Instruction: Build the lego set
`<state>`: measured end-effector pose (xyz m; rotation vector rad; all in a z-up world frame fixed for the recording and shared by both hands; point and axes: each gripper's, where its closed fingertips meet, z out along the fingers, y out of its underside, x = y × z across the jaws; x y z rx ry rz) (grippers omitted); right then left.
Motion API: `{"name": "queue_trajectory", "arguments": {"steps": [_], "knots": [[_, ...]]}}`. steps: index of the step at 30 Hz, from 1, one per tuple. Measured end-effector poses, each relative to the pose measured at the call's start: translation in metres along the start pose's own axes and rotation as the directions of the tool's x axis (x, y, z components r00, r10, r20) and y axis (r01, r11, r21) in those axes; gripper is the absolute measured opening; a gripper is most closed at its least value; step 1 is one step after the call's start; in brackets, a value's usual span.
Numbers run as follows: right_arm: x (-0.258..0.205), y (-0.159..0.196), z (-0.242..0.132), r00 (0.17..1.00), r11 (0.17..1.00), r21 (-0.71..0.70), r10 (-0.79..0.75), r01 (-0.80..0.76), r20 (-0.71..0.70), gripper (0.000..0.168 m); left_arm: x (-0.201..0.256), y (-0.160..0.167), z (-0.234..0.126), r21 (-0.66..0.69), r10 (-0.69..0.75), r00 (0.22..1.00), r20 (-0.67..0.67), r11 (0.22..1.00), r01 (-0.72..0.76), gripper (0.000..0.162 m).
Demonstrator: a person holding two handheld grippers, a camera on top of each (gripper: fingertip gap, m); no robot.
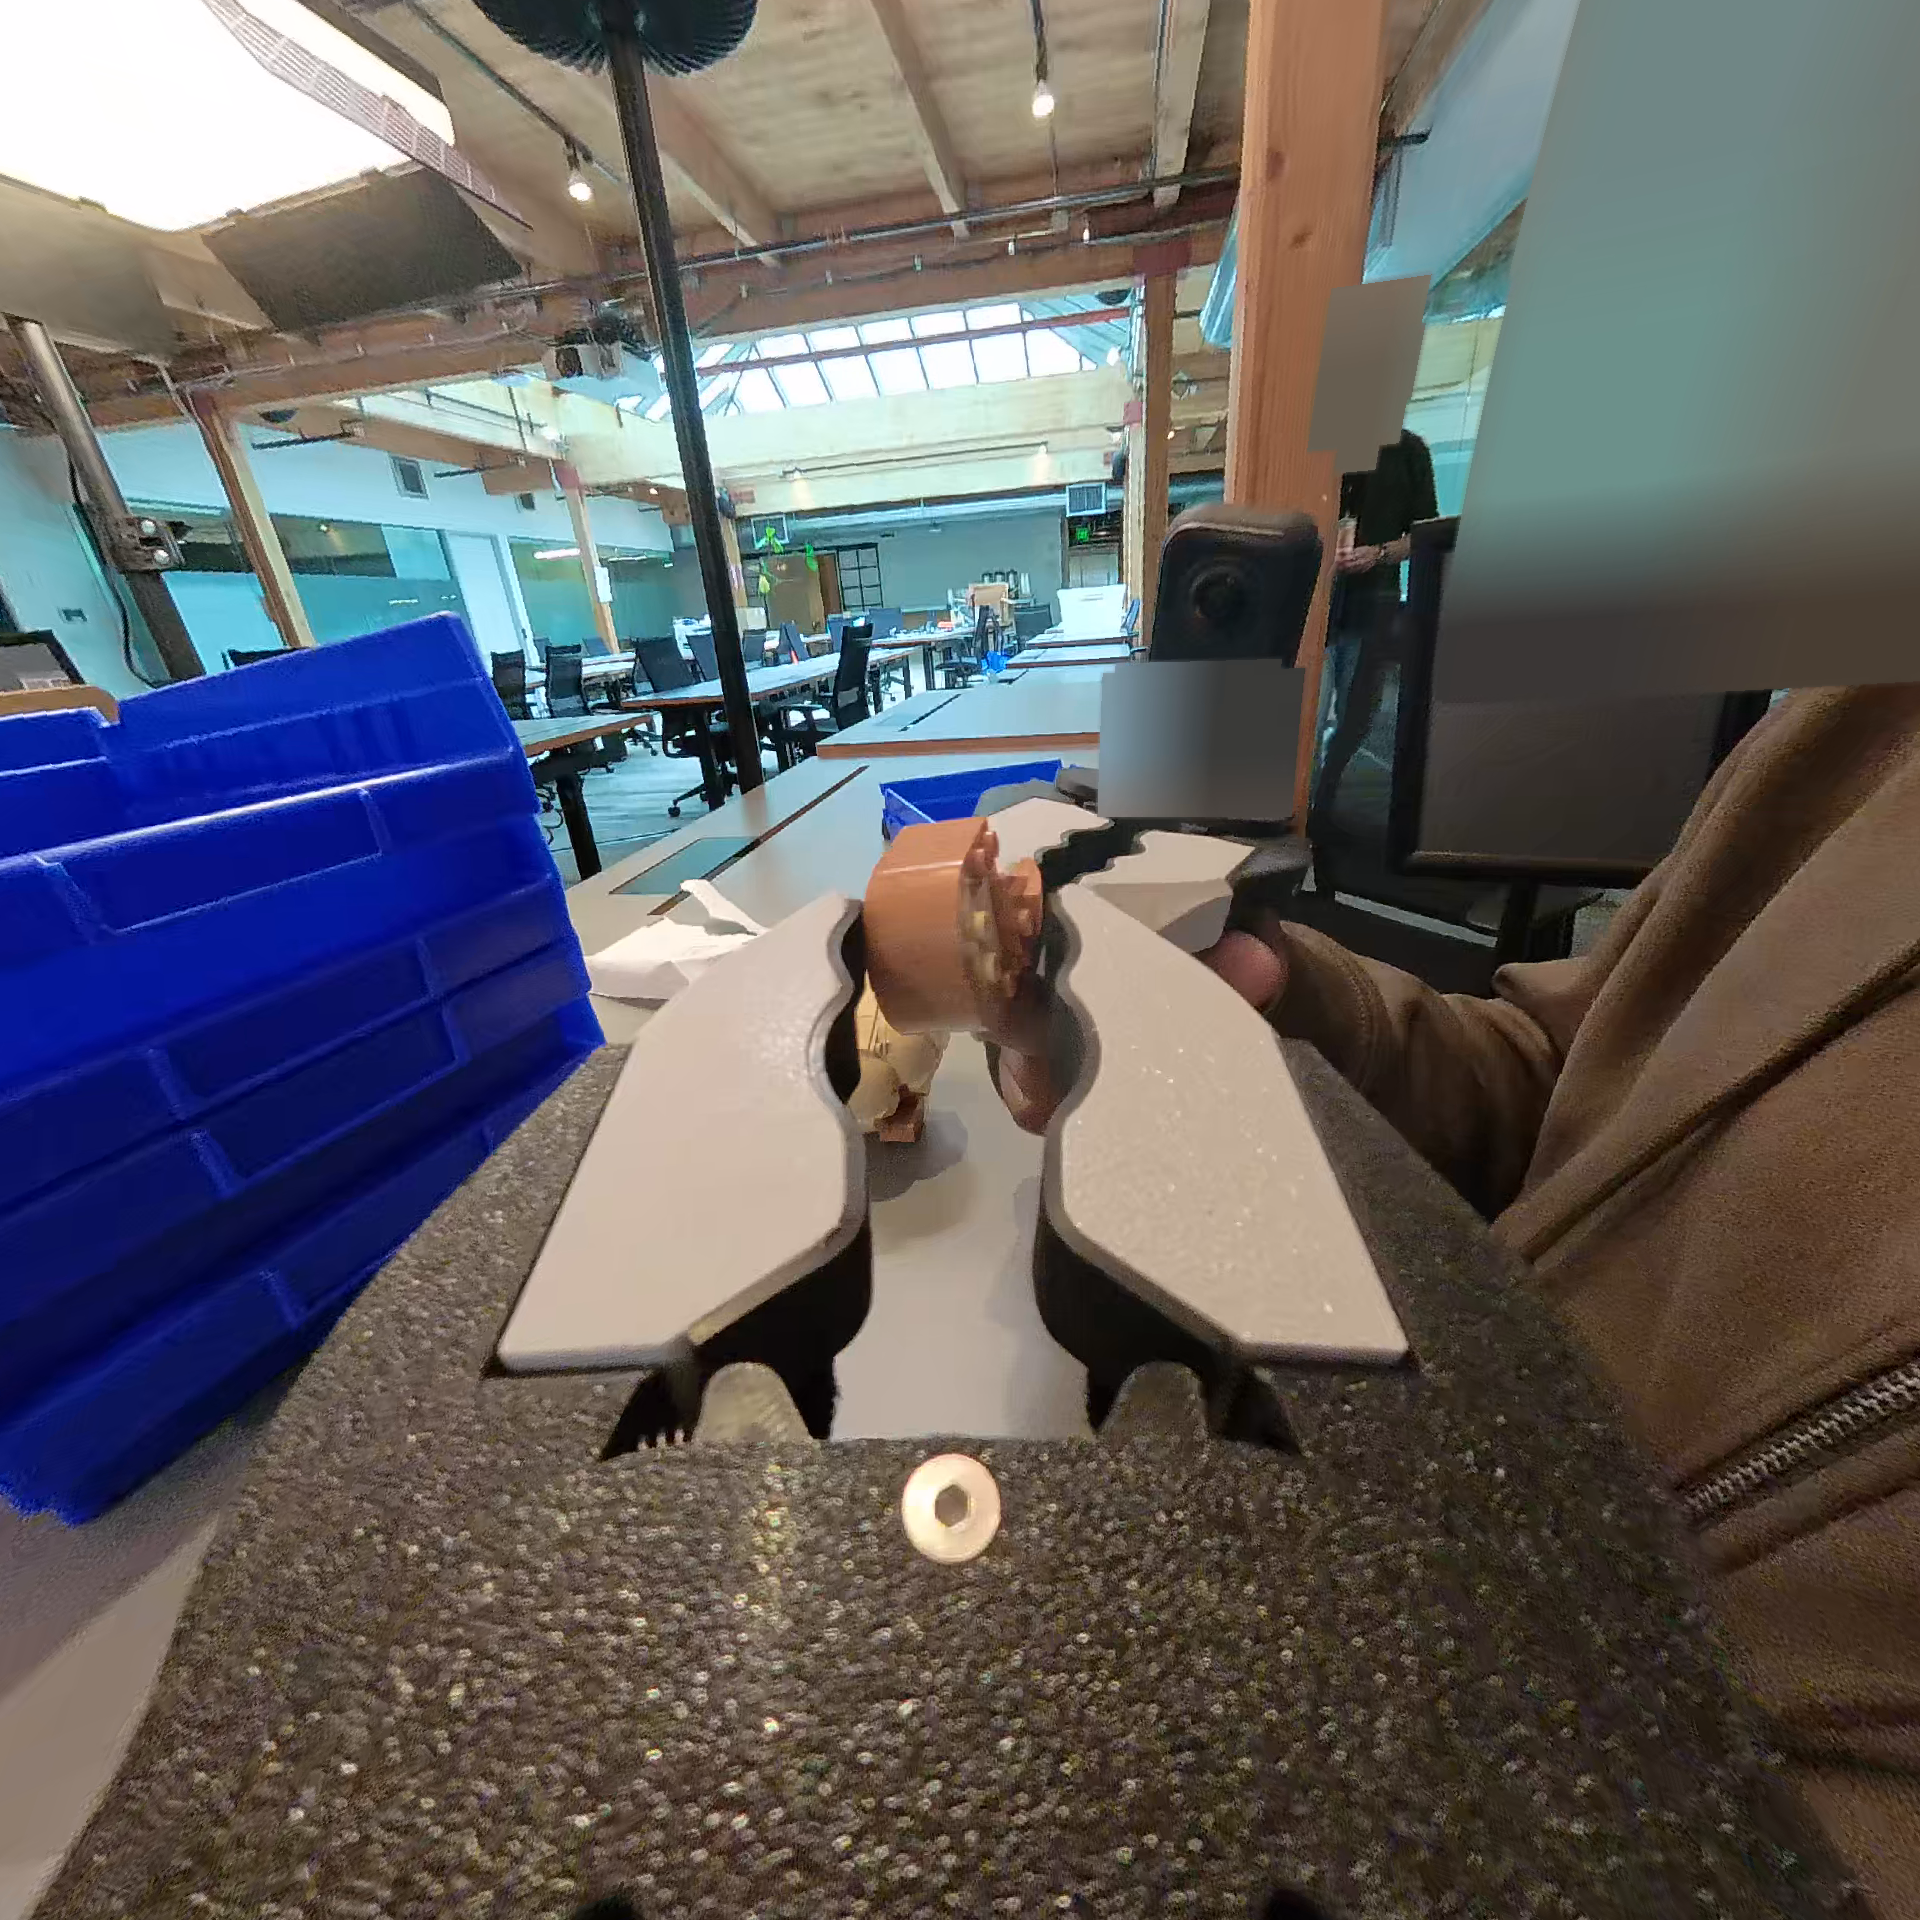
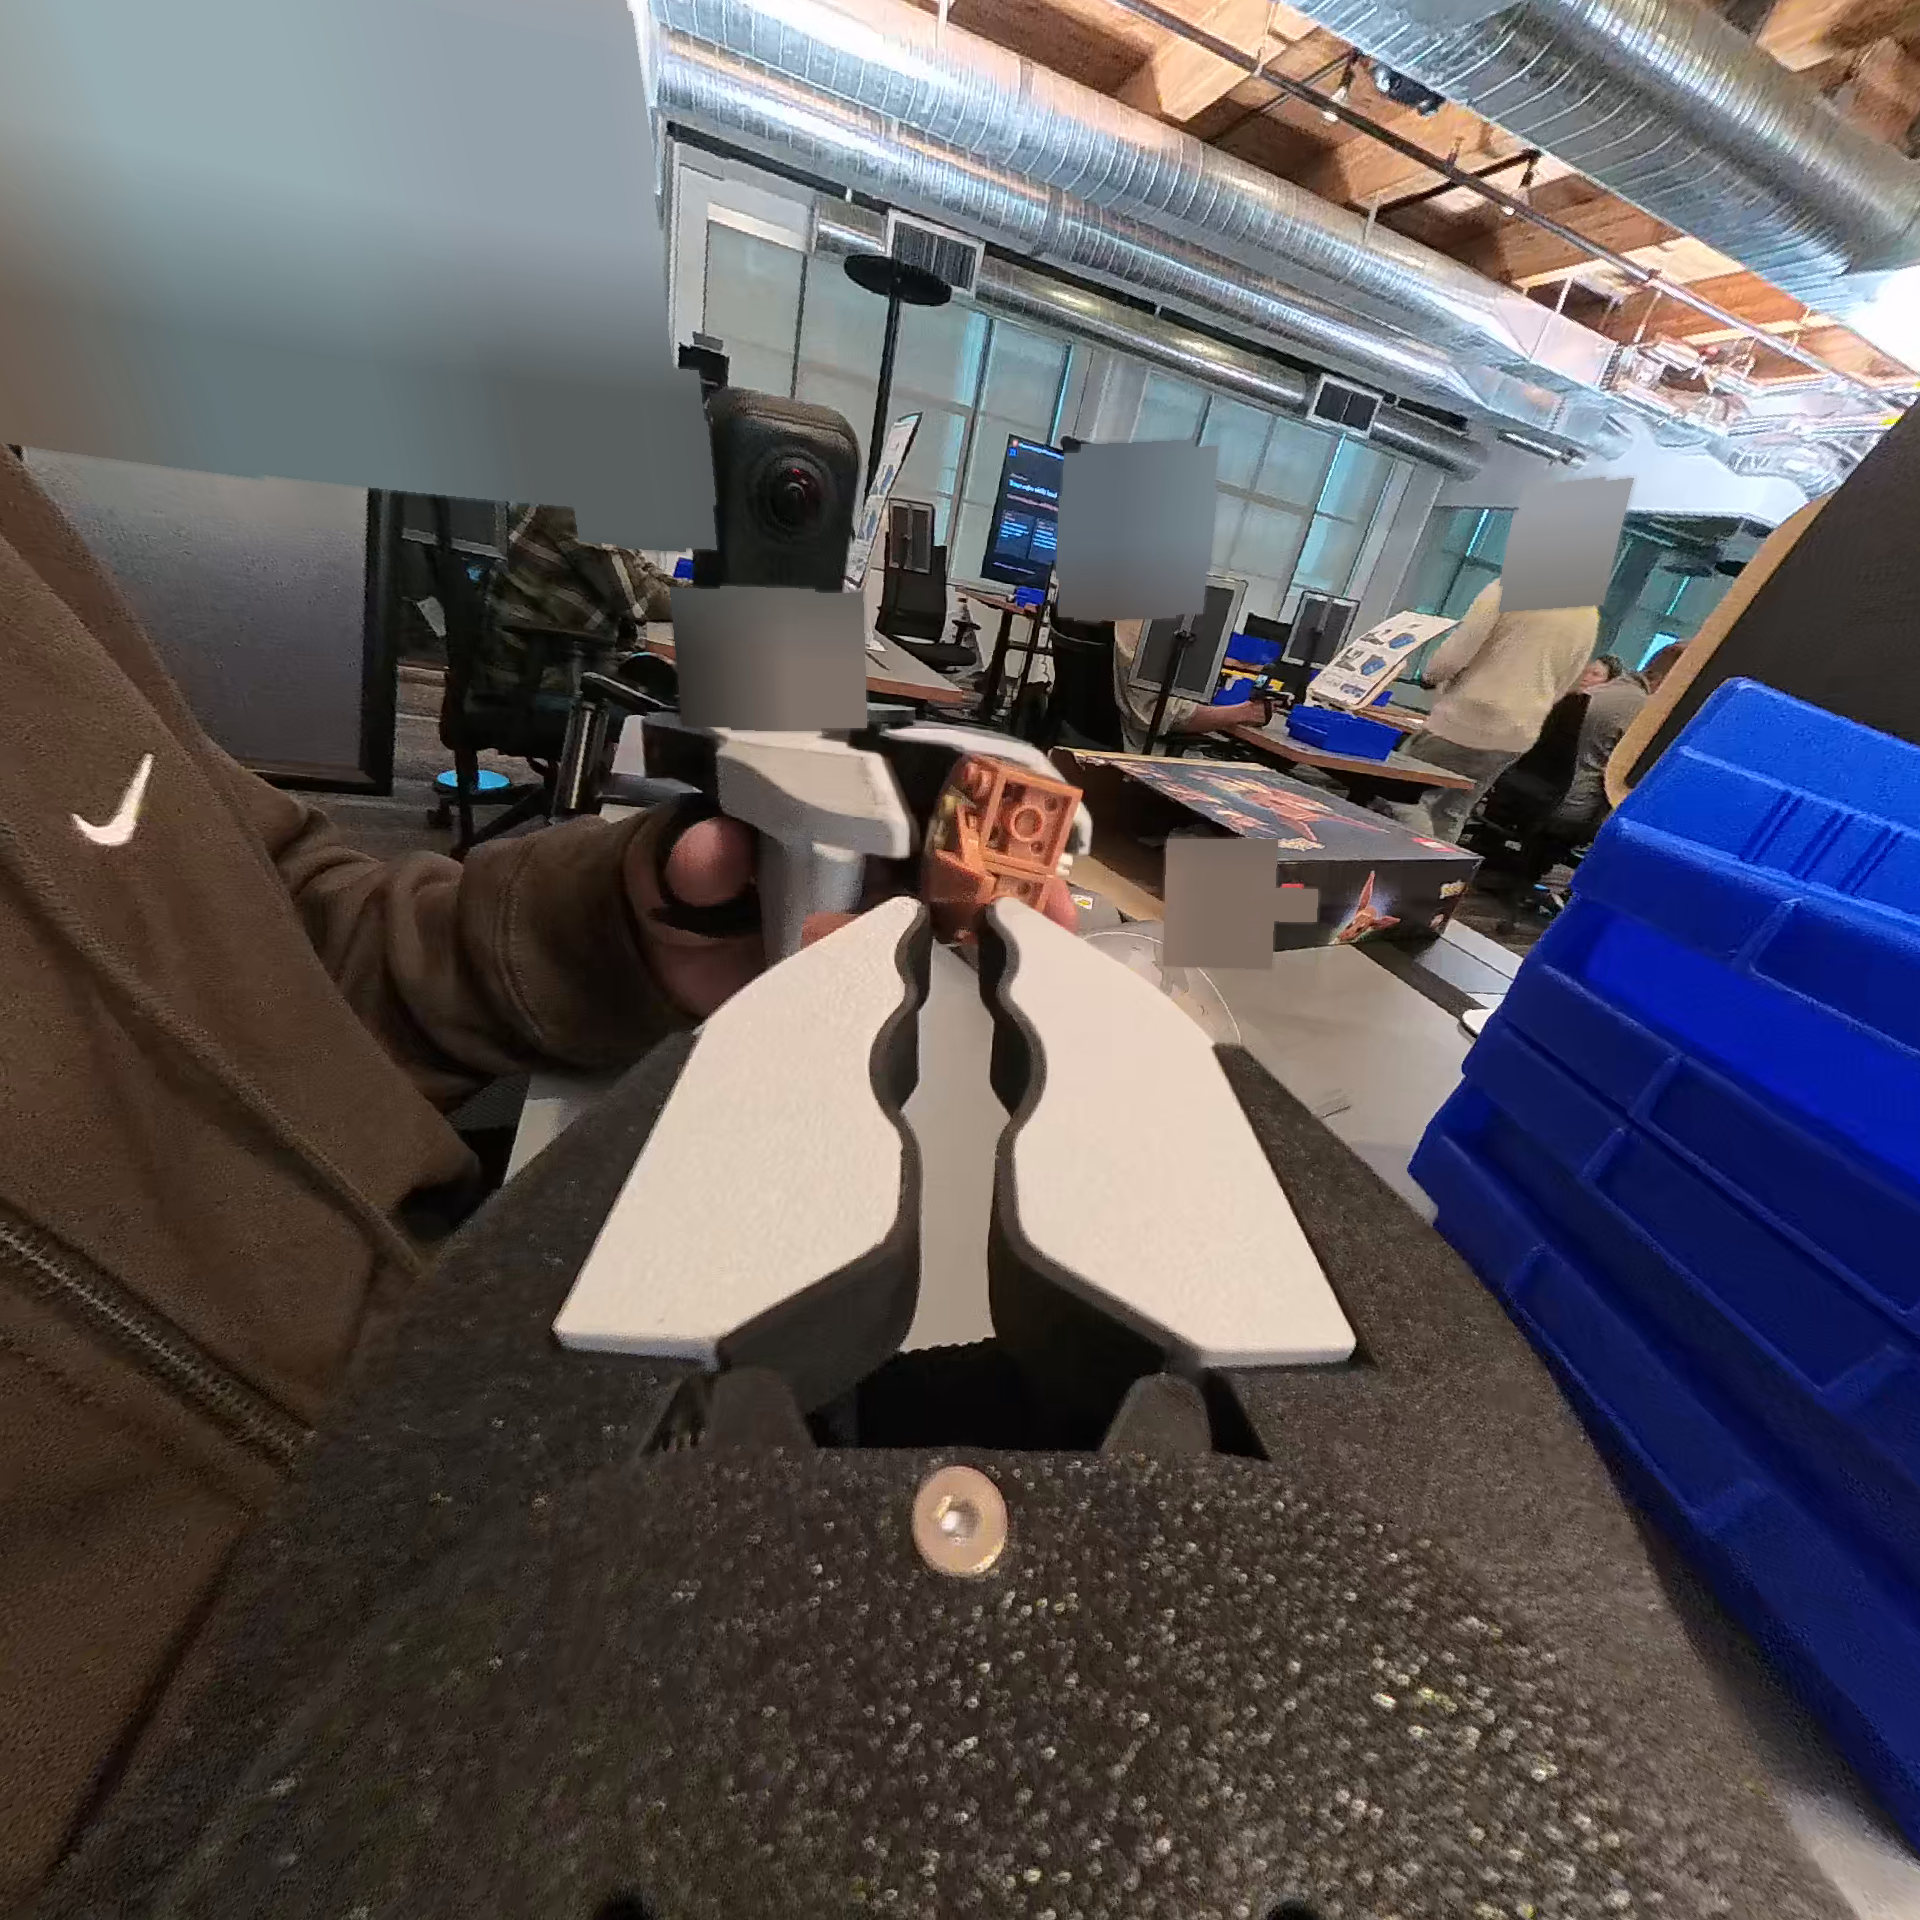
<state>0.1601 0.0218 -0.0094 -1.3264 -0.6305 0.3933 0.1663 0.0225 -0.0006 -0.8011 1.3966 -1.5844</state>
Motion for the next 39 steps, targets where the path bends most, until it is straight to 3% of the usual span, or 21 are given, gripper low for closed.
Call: {"name": "queue_trajectory", "arguments": {"steps": [4,12,22,27,32,39], "knots": [[-0.002,0.001,-0.001,0.999,1.0,-0.003,0.028,-0.028,0.023,0.007,-0.001,0.002,0.0,-0.013,-0.011,1.0,0.006,1.0,0.011,0.029],[-0.008,0.002,0.0,0.995,0.998,-0.004,0.058,-0.058,0.078,0.005,0.002,0.003,-0.001,0.0,-0.244,0.964,-0.102,0.969,0.245,0.031],[-0.016,-0.004,-0.002,0.984,0.994,0.031,0.098,-0.104,0.147,0.003,0.01,0.009,0.003,-0.056,-0.436,0.875,-0.21,0.899,0.435,0.044],[-0.018,-0.003,-0.002,0.976,0.991,0.025,0.128,-0.134,0.173,0.003,0.015,0.006,0.002,-0.041,-0.409,0.879,-0.246,0.91,0.412,0.031],[-0.021,-0.003,-0.003,0.968,0.987,0.025,0.152,-0.16,0.201,0.003,0.017,0.005,0.001,-0.036,-0.37,0.894,-0.254,0.927,0.374,0.03],[-0.017,-0.001,-0.002,0.976,0.989,0.025,0.141,-0.147,0.166,0.011,0.012,0.004,0.001,-0.019,-0.071,0.991,-0.112,0.997,0.069,0.029]]}}
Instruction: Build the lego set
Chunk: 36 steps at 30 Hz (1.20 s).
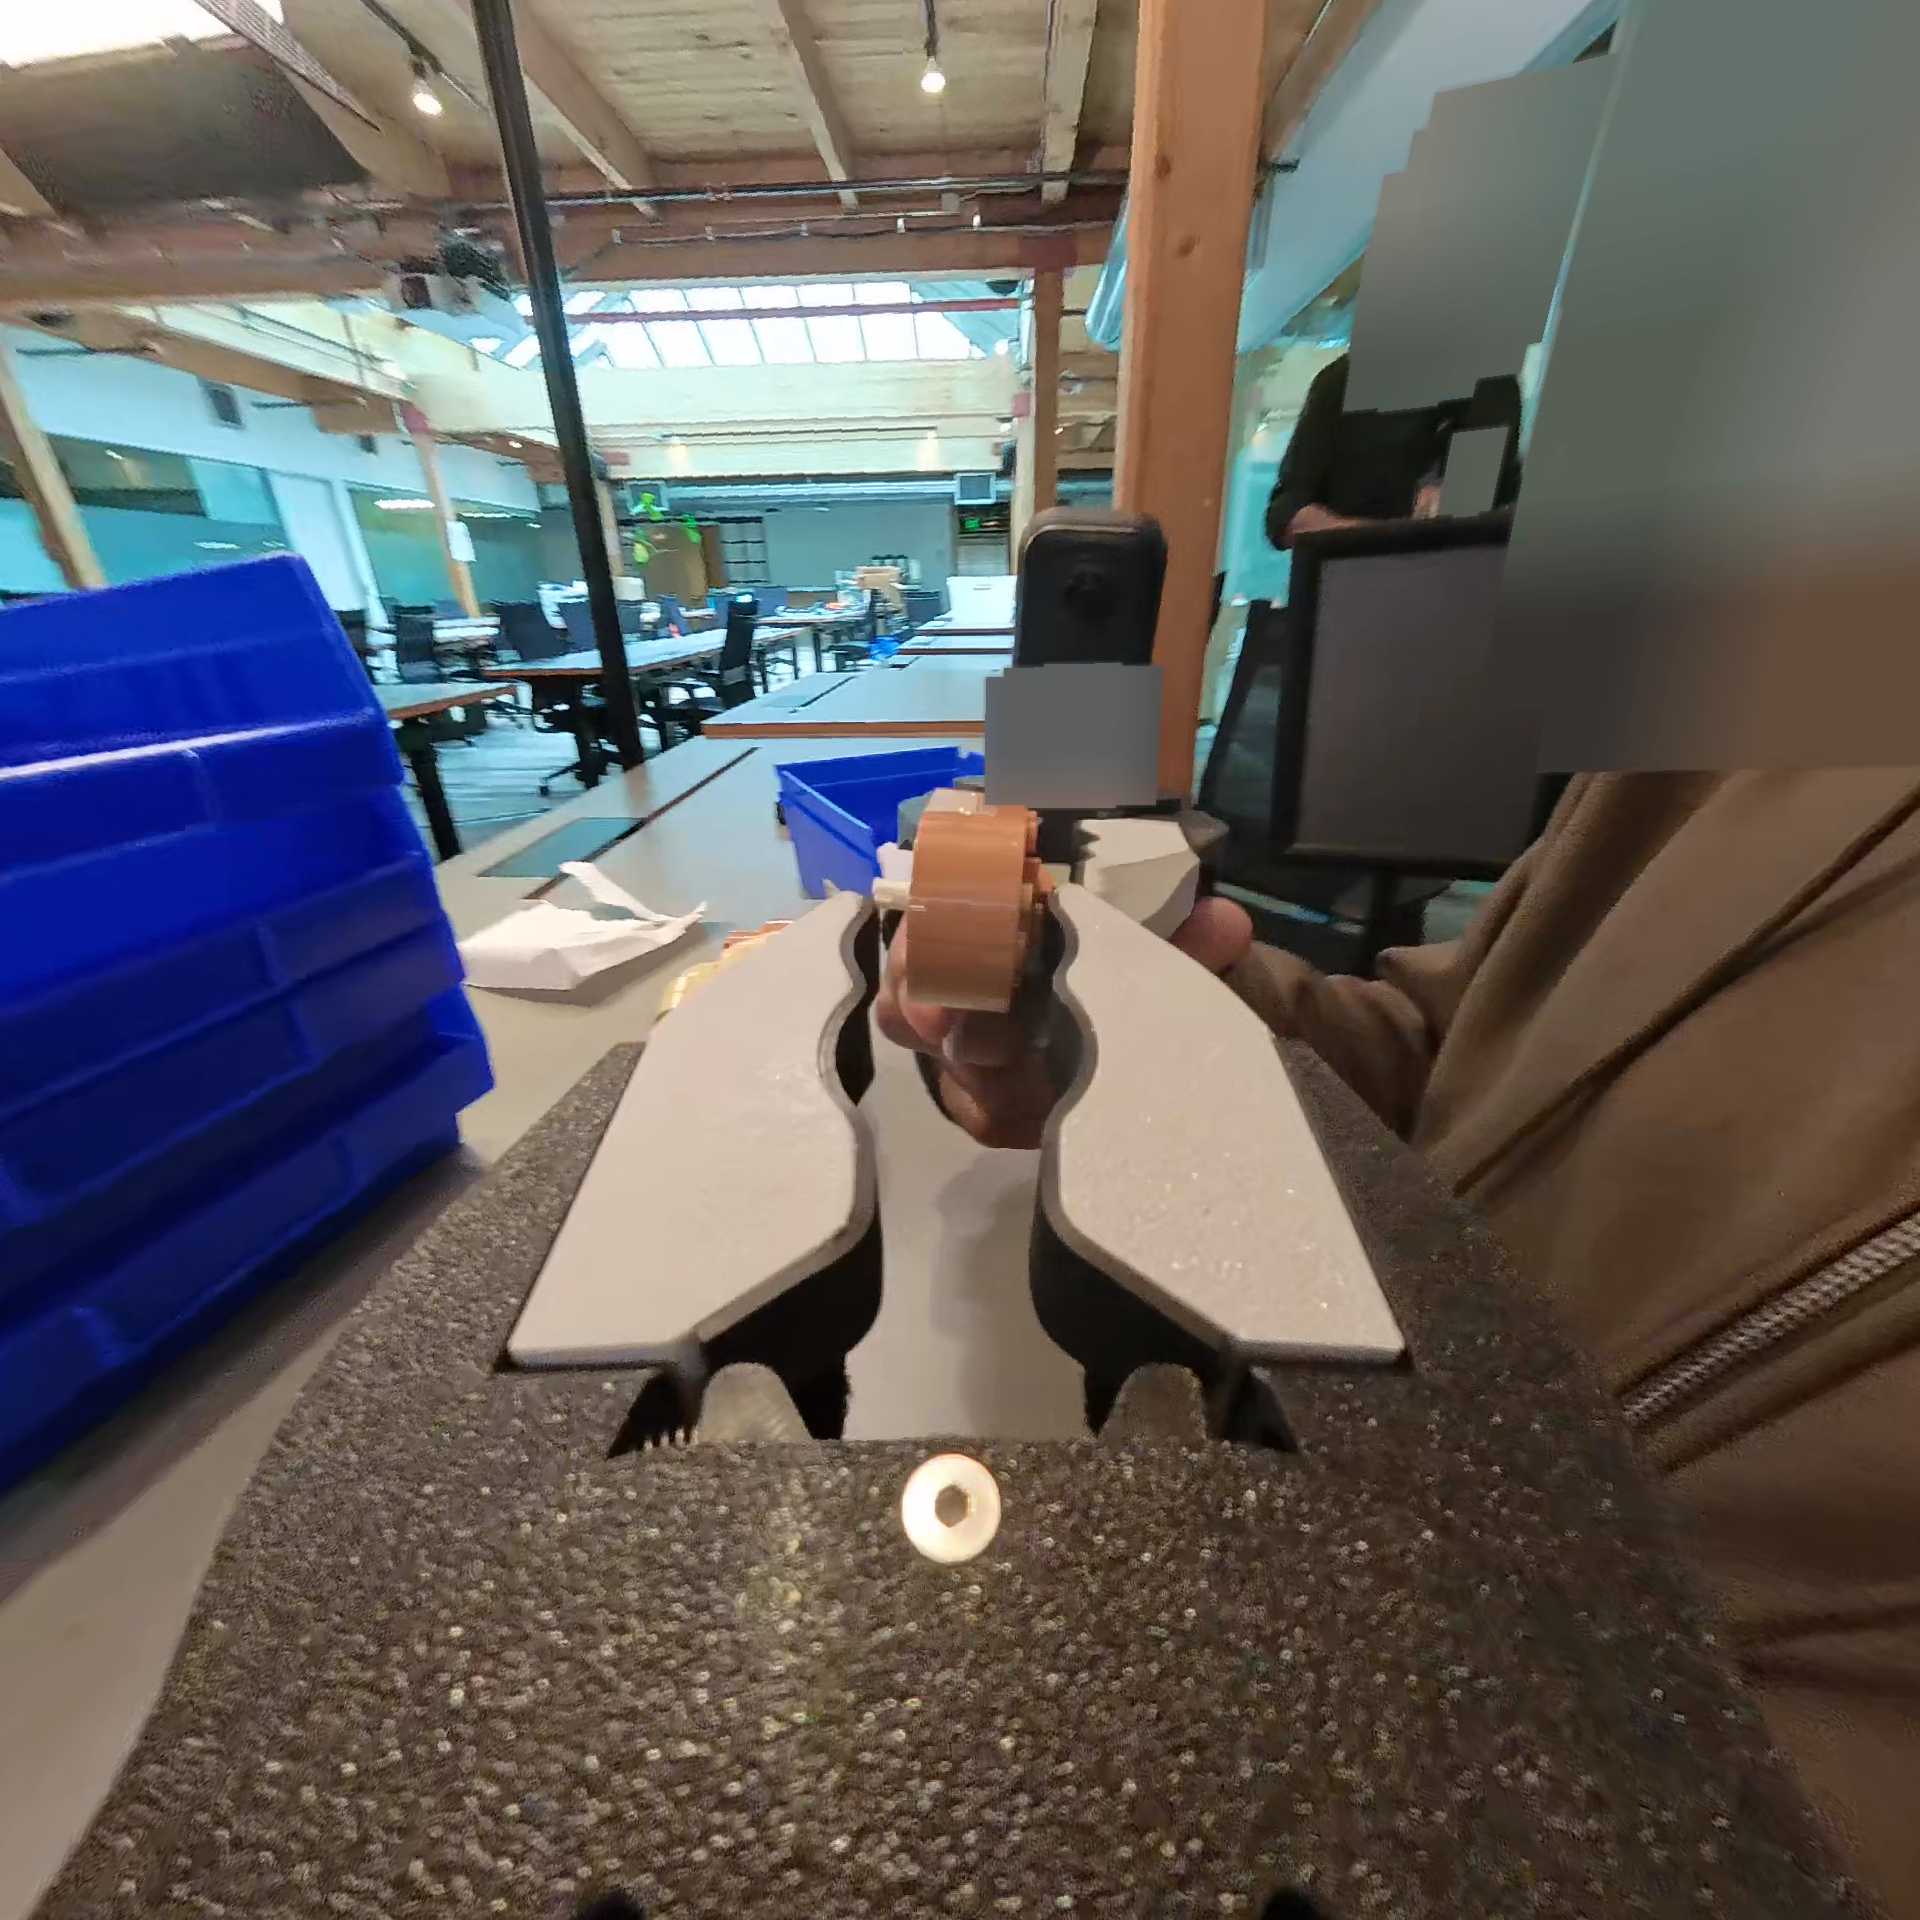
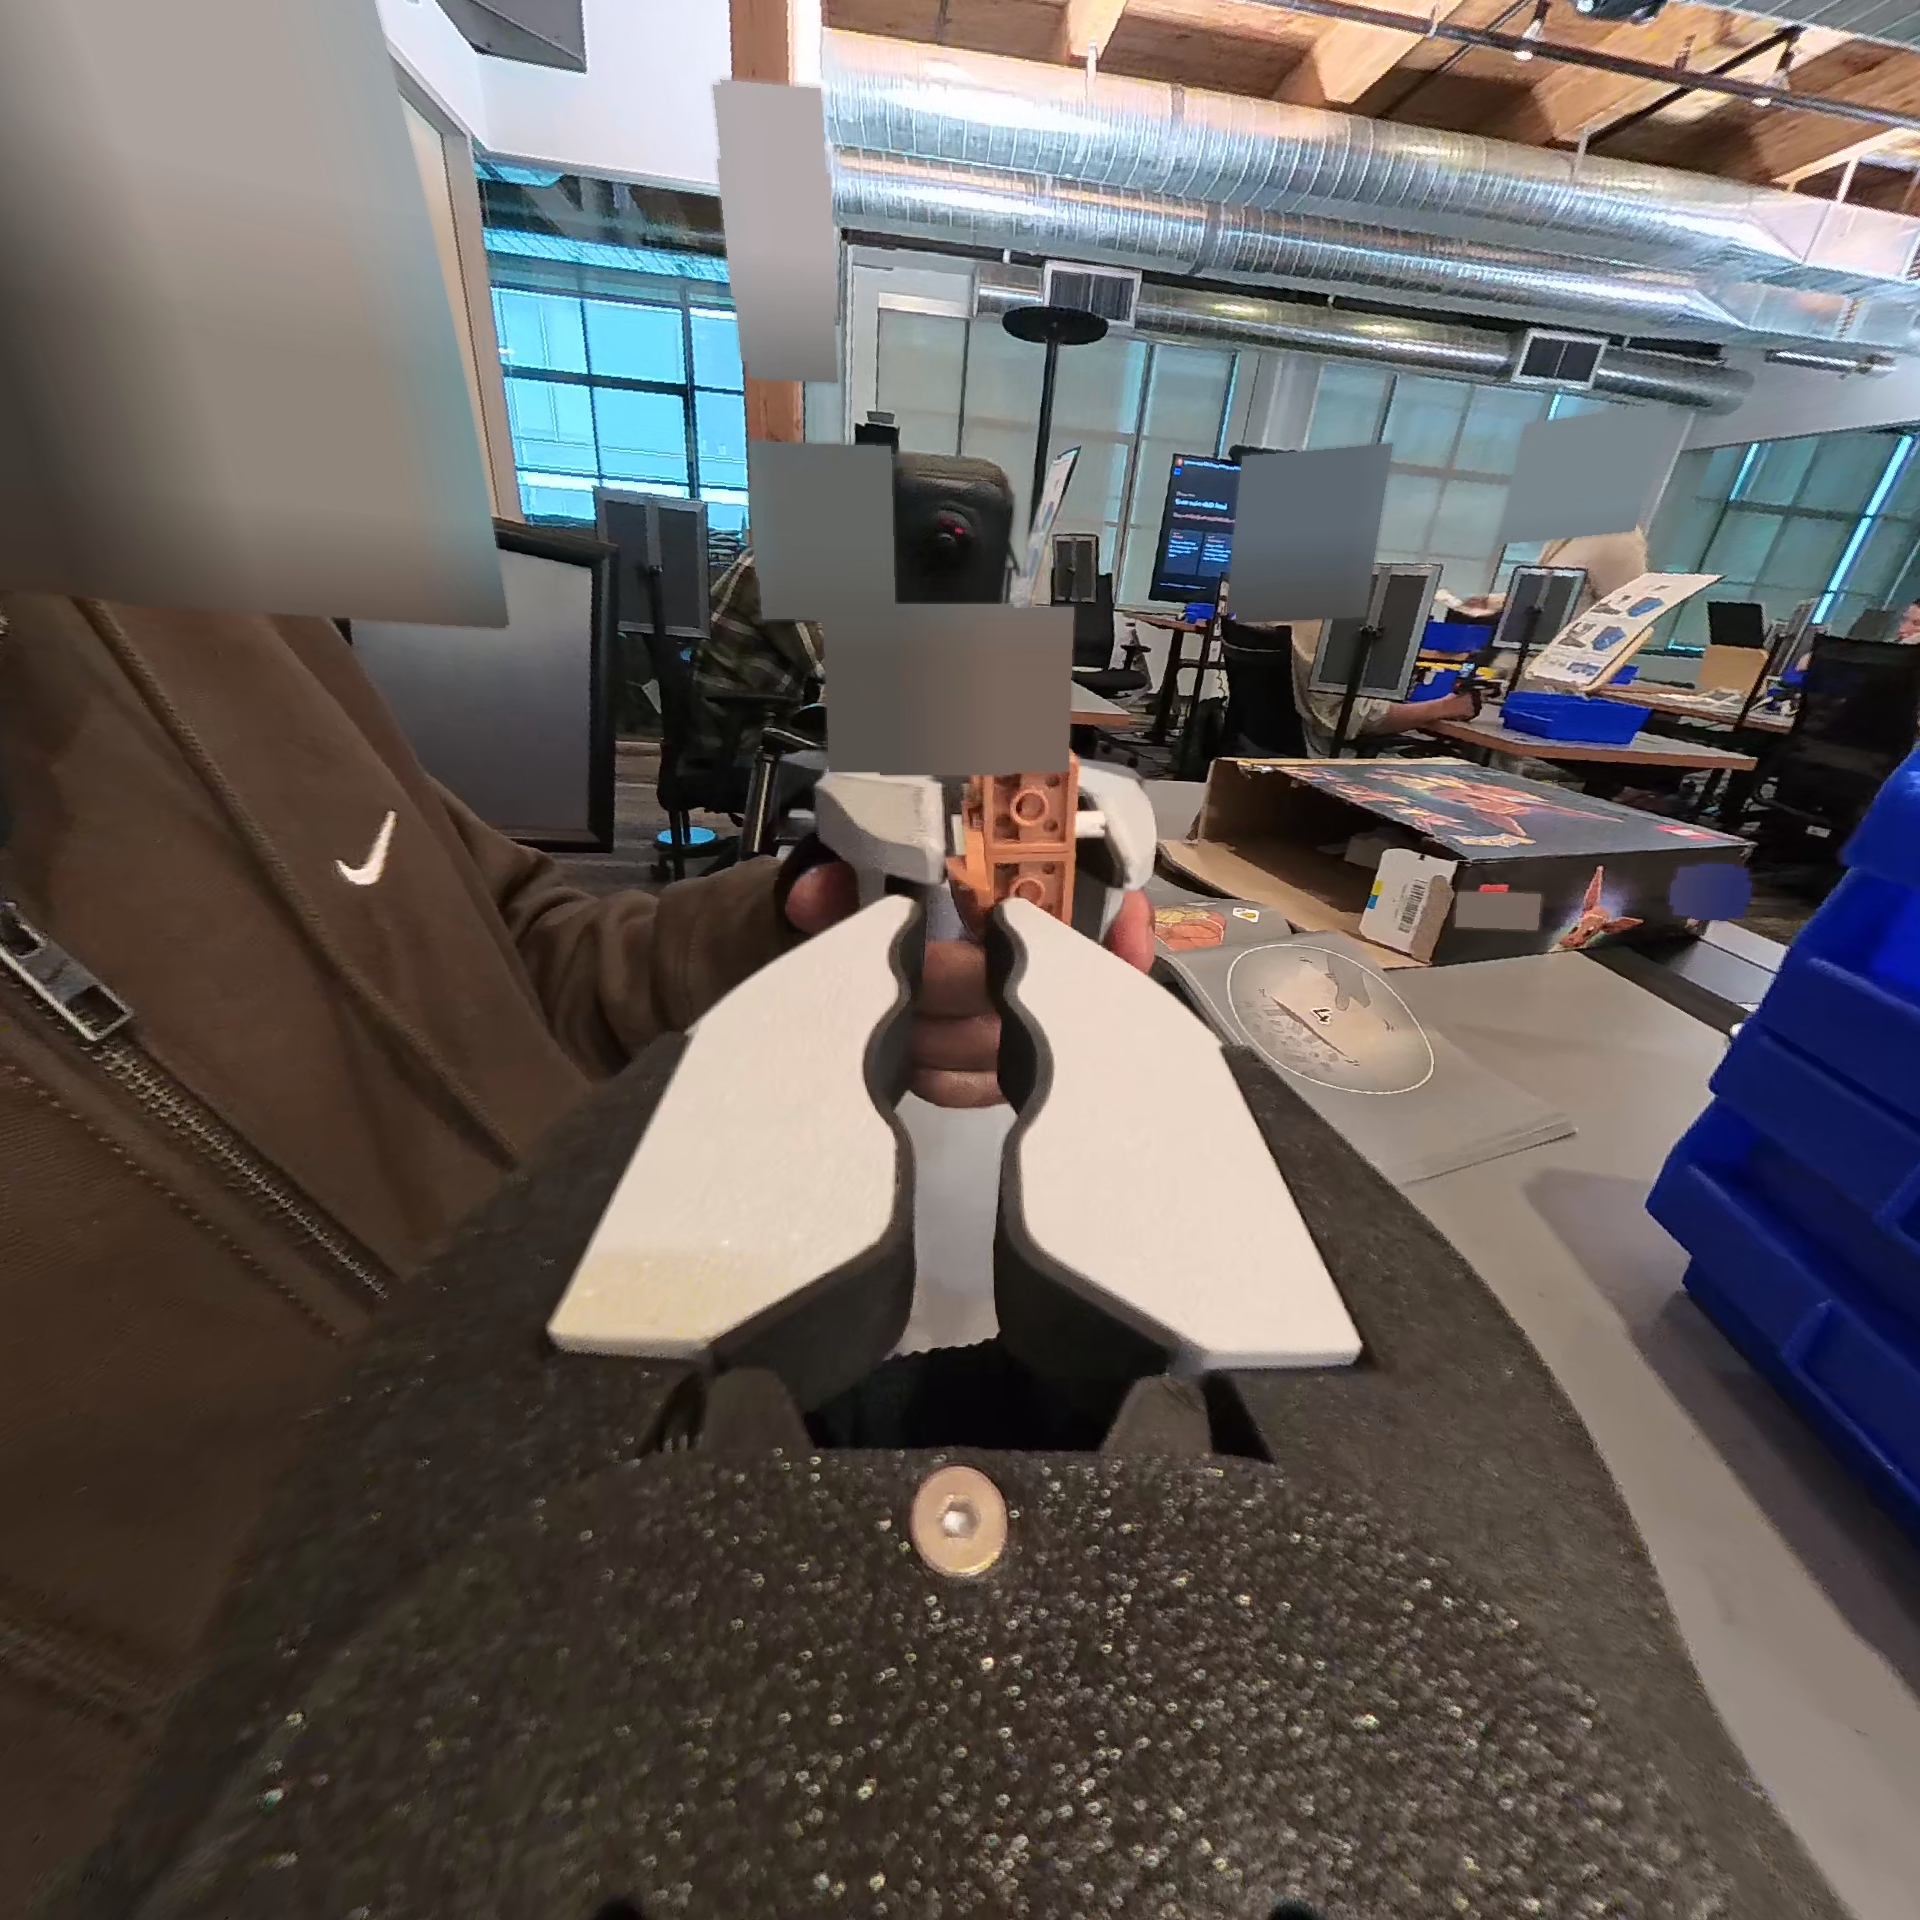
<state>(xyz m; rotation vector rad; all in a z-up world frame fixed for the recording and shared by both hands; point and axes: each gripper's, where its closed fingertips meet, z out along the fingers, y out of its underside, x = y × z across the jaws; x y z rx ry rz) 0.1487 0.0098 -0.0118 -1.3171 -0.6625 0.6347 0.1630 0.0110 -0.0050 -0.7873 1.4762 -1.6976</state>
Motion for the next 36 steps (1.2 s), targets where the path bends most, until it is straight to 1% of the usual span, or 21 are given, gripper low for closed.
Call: {"name": "queue_trajectory", "arguments": {"steps": [2,5,7,11,13,16,17,19,21,26,29,32,34,36], "knots": [[0.002,0.0,-0.001,1.0,1.0,-0.002,-0.001,0.001,-0.013,0.006,0.0,0.002,0.0,-0.02,0.03,0.999,0.011,0.999,-0.03,0.029],[0.006,0.004,-0.002,0.999,1.0,-0.025,-0.002,0.001,-0.036,0.007,-0.002,0.005,0.0,-0.047,0.061,0.997,0.037,0.997,-0.059,0.029],[0.009,0.008,-0.003,0.999,0.998,-0.043,0.039,-0.041,-0.036,0.007,-0.005,0.007,0.001,-0.083,0.161,0.983,0.087,0.985,-0.154,0.029],[0.009,0.013,-0.006,0.996,0.995,-0.06,0.079,-0.081,-0.028,0.007,-0.005,0.008,0.002,-0.151,0.405,0.901,0.158,0.911,-0.383,0.029],[0.01,0.013,-0.007,0.995,0.993,-0.062,0.098,-0.099,-0.027,0.007,-0.005,0.008,0.003,-0.172,0.466,0.867,0.178,0.882,-0.439,0.029],[0.011,0.013,-0.008,0.995,0.993,-0.061,0.098,-0.1,-0.03,0.006,-0.008,0.005,0.002,-0.187,0.521,0.827,0.214,0.852,-0.488,0.029],[0.011,0.013,-0.008,0.995,0.994,-0.059,0.092,-0.094,-0.037,0.005,-0.01,0.006,0.002,-0.195,0.521,0.824,0.223,0.852,-0.486,0.029],[0.01,0.012,-0.008,0.997,0.997,-0.058,0.058,-0.06,-0.044,0.004,-0.009,0.005,0.002,-0.169,0.463,0.859,0.217,0.885,-0.434,0.029],[0.008,0.008,-0.007,0.999,0.999,-0.045,0.024,-0.026,-0.042,0.005,-0.01,0.0,0.001,-0.125,0.399,0.891,0.218,0.916,-0.38,0.029],[0.014,0.006,-0.007,0.997,0.999,-0.046,0.008,-0.012,-0.077,0.005,-0.019,-0.014,-0.009,-0.003,0.224,0.944,0.244,0.973,-0.23,0.03],[0.029,-0.001,-0.009,0.985,0.993,-0.099,-0.085,0.071,-0.151,0.005,-0.024,-0.014,-0.011,0.012,0.172,0.953,0.251,0.983,-0.181,0.029],[0.066,-0.029,-0.014,0.922,0.957,-0.201,-0.263,0.211,-0.283,0.005,-0.025,-0.01,-0.008,-0.012,0.177,0.949,0.259,0.984,-0.18,0.029],[0.101,-0.063,-0.018,0.842,0.916,-0.26,-0.386,0.304,-0.377,0.005,-0.025,-0.009,-0.007,-0.023,0.182,0.947,0.265,0.983,-0.183,0.029],[0.143,-0.094,-0.02,0.762,0.883,-0.328,-0.459,0.336,-0.457,0.005,-0.026,-0.009,-0.007,-0.023,0.179,0.945,0.272,0.983,-0.18,0.029]]}}
